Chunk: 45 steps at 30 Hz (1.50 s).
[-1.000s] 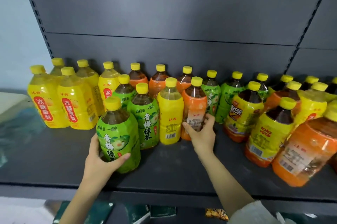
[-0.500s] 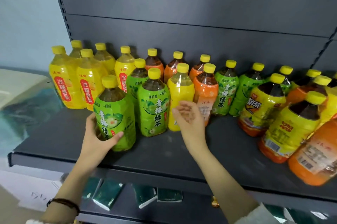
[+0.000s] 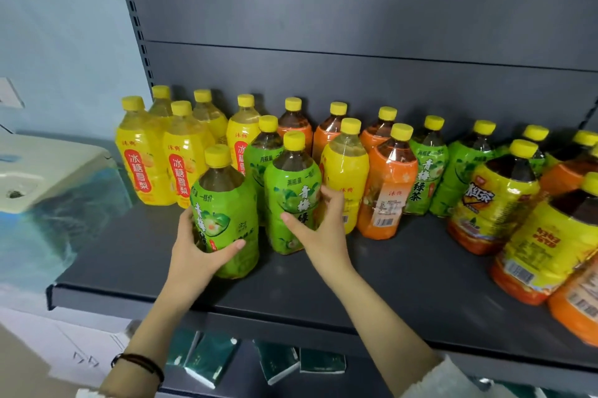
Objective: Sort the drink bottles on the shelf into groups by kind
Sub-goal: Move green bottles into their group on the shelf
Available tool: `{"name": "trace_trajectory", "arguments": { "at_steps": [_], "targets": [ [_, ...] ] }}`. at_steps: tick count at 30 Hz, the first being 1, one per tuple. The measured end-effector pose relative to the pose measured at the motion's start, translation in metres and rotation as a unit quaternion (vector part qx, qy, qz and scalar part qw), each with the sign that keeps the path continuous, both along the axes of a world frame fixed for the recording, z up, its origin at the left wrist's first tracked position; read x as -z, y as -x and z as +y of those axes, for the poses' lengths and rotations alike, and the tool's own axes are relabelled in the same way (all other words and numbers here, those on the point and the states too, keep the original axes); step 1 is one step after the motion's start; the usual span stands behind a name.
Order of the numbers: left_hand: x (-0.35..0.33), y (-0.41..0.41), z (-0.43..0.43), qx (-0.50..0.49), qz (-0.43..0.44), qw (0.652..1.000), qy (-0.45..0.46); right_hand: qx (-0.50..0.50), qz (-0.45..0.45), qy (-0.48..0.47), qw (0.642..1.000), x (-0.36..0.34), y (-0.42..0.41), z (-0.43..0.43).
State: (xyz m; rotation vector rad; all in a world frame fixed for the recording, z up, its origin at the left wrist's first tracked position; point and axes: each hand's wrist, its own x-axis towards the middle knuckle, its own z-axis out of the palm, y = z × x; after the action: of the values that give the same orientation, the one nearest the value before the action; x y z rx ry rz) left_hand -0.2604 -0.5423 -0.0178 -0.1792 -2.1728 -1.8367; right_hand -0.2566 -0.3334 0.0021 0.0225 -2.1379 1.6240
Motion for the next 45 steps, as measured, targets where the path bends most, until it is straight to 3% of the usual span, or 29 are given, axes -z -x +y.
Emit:
{"name": "trace_trajectory", "arguments": {
  "at_steps": [3,10,15,28,37,45],
  "targets": [
    [-0.002,0.001,-0.005,0.033,-0.004,0.999,-0.013,-0.061,-0.012,0.063,0.996,0.006,0.002,-0.01],
    [-0.004,-0.001,-0.009,0.099,-0.016,0.994,-0.041,-0.061,-0.07,0.026,0.995,-0.002,0.008,-0.012],
    [-0.002,-0.008,0.003,0.117,-0.012,0.992,-0.039,-0.092,-0.075,0.097,0.988,0.0,-0.005,0.002],
    [-0.005,-0.033,0.069,0.167,-0.017,0.984,-0.052,0.074,-0.057,0.129,0.987,0.009,-0.081,0.125],
    [0.004,-0.034,0.101,0.155,-0.041,0.986,-0.034,0.221,-0.066,-0.05,0.972,0.0,-0.062,0.188],
    [0.001,-0.035,0.131,0.16,-0.046,0.986,-0.02,0.227,-0.075,0.009,0.971,-0.015,-0.019,0.198]
  ]
}}
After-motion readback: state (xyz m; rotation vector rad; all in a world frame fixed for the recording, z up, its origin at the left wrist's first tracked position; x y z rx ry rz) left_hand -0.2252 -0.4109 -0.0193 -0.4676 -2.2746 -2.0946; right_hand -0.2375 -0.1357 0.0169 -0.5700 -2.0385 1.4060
